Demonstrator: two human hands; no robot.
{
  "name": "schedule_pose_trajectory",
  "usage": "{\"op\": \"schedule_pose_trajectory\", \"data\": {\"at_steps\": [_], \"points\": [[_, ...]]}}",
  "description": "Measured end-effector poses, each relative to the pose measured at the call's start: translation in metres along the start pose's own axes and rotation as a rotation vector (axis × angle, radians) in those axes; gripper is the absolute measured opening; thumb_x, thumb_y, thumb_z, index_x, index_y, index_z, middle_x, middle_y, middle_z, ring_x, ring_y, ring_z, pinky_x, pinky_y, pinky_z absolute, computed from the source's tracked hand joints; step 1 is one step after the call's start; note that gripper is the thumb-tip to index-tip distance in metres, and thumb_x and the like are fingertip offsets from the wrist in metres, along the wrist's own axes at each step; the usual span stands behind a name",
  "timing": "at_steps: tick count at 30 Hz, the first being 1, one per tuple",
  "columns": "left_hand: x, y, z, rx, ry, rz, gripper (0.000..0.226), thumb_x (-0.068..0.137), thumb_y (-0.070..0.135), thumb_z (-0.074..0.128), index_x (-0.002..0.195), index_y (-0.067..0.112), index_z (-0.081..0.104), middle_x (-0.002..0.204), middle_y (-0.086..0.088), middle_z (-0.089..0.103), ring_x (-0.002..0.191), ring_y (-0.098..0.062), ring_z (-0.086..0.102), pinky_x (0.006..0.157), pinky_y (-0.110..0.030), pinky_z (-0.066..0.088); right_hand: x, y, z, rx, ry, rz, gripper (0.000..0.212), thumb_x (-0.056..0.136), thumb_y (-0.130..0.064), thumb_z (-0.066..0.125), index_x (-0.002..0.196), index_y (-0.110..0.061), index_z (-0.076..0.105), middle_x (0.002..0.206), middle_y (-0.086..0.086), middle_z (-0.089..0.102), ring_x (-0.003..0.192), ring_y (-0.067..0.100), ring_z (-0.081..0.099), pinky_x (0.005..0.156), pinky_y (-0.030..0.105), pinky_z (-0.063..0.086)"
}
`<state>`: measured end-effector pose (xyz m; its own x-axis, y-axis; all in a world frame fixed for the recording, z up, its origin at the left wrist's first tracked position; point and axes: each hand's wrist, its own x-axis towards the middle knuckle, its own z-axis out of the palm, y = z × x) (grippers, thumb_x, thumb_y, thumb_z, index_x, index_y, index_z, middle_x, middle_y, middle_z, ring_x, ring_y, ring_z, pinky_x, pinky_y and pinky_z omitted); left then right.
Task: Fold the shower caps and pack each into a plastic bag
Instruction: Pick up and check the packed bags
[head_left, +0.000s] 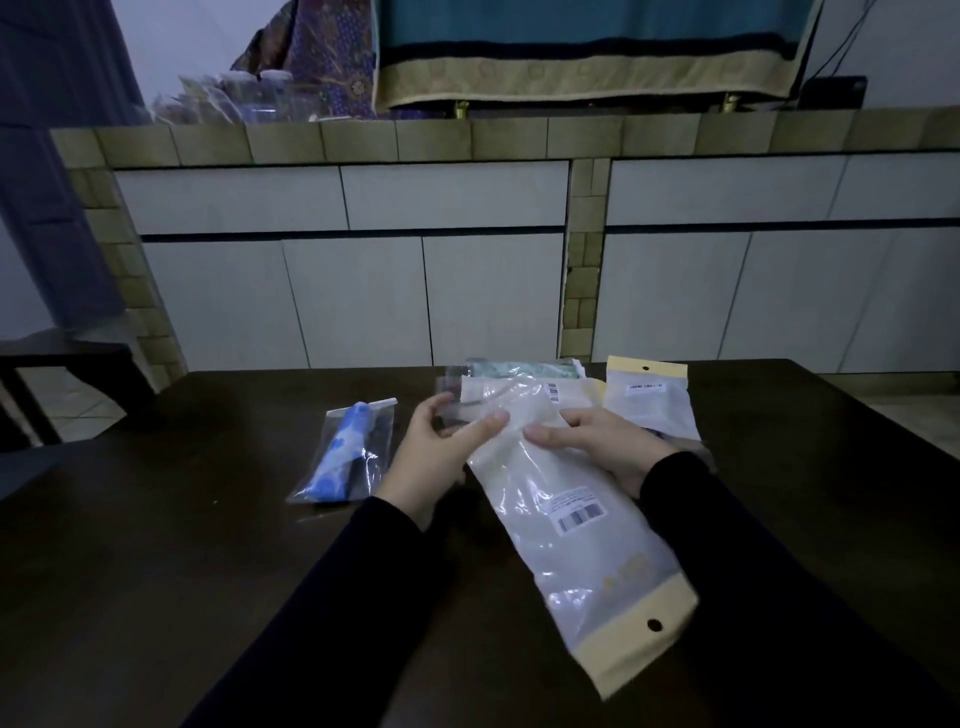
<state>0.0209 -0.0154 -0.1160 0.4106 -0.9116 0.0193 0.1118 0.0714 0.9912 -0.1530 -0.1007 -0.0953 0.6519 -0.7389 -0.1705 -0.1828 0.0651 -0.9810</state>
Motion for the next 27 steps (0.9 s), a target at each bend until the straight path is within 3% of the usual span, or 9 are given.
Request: {"op": "schedule_pose_trajectory", "data": {"at_steps": [4, 7, 12, 14, 17, 21, 24, 27], "points": [[0.000, -0.001, 0.002, -0.064, -0.101, -0.060, 0.041, 0.071, 0.009, 0.081, 0.109, 0.002, 0.067, 0.104, -0.020, 0.071, 0.094, -0.036, 0.069, 0.091, -0.053, 0.052, 0.006, 0.004, 0.014, 0.143, 0.018, 0.020, 0.039, 0.079, -0.020, 0.075, 0.113, -0.003, 0.065, 0.099, 0.014, 0.073, 0.086, 0.027, 0.071, 0.073, 0.034, 0.056], [0.001, 0.001, -0.002, -0.092, -0.123, -0.060, 0.037, 0.073, 0.004, 0.078, 0.108, 0.001, 0.068, 0.103, -0.020, 0.071, 0.096, -0.037, 0.068, 0.092, -0.053, 0.051, 0.009, 0.003, 0.016, 0.208, 0.027, 0.009, 0.032, 0.084, -0.021, 0.071, 0.110, -0.005, 0.066, 0.096, 0.014, 0.074, 0.080, 0.025, 0.072, 0.067, 0.032, 0.058], [0.002, 0.001, 0.000, -0.147, -0.039, -0.005, 0.026, 0.075, 0.003, 0.076, 0.099, 0.000, 0.066, 0.102, -0.027, 0.068, 0.090, -0.038, 0.066, 0.091, -0.055, 0.050, 0.015, 0.008, 0.022, 0.235, 0.131, -0.119, 0.023, 0.085, -0.012, 0.069, 0.106, -0.003, 0.067, 0.101, 0.018, 0.072, 0.085, 0.028, 0.070, 0.075, 0.036, 0.058], [0.002, 0.003, -0.003, -0.195, -0.019, 0.030, 0.031, 0.075, 0.002, 0.076, 0.103, -0.003, 0.064, 0.106, -0.031, 0.066, 0.088, -0.036, 0.065, 0.089, -0.053, 0.049, 0.016, 0.009, 0.024, 0.247, 0.103, -0.194, 0.022, 0.085, -0.011, 0.068, 0.107, -0.008, 0.066, 0.102, 0.015, 0.072, 0.087, 0.027, 0.068, 0.077, 0.036, 0.056], [0.004, 0.006, -0.011, -0.220, -0.033, 0.071, 0.024, 0.080, -0.003, 0.067, 0.103, 0.003, 0.067, 0.100, -0.022, 0.070, 0.084, -0.030, 0.067, 0.082, -0.043, 0.054, 0.015, 0.011, 0.019, 0.304, -0.023, -0.222, 0.029, 0.080, -0.007, 0.067, 0.106, -0.019, 0.064, 0.101, 0.012, 0.070, 0.084, 0.027, 0.067, 0.073, 0.037, 0.051], [-0.003, 0.015, -0.013, -0.211, -0.155, 0.013, 0.026, 0.083, -0.012, 0.051, 0.089, 0.003, 0.071, 0.086, -0.017, 0.071, 0.072, -0.027, 0.068, 0.064, -0.029, 0.057, 0.017, 0.015, 0.017, 0.349, 0.057, -0.230, 0.026, 0.089, 0.006, 0.053, 0.088, -0.019, 0.057, 0.079, 0.010, 0.068, 0.061, 0.019, 0.064, 0.059, 0.029, 0.050], [-0.007, 0.021, -0.015, -0.168, -0.228, -0.052, 0.024, 0.076, 0.010, 0.052, 0.082, -0.001, 0.072, 0.091, -0.019, 0.069, 0.074, -0.028, 0.065, 0.066, -0.031, 0.051, 0.019, 0.017, 0.017, 0.359, 0.079, -0.246, 0.030, 0.087, 0.013, 0.050, 0.078, -0.015, 0.053, 0.075, 0.011, 0.064, 0.058, 0.020, 0.064, 0.054, 0.024, 0.052], [-0.002, 0.020, -0.016, -0.073, -0.145, -0.074, 0.052, 0.088, 0.044, 0.048, 0.069, 0.002, 0.072, 0.083, -0.018, 0.069, 0.066, -0.024, 0.062, 0.063, -0.029, 0.047, 0.022, 0.019, 0.018, 0.330, 0.108, -0.244, 0.031, 0.085, 0.016, 0.050, 0.078, -0.014, 0.054, 0.081, 0.009, 0.061, 0.063, 0.019, 0.062, 0.058, 0.024, 0.053]]}}
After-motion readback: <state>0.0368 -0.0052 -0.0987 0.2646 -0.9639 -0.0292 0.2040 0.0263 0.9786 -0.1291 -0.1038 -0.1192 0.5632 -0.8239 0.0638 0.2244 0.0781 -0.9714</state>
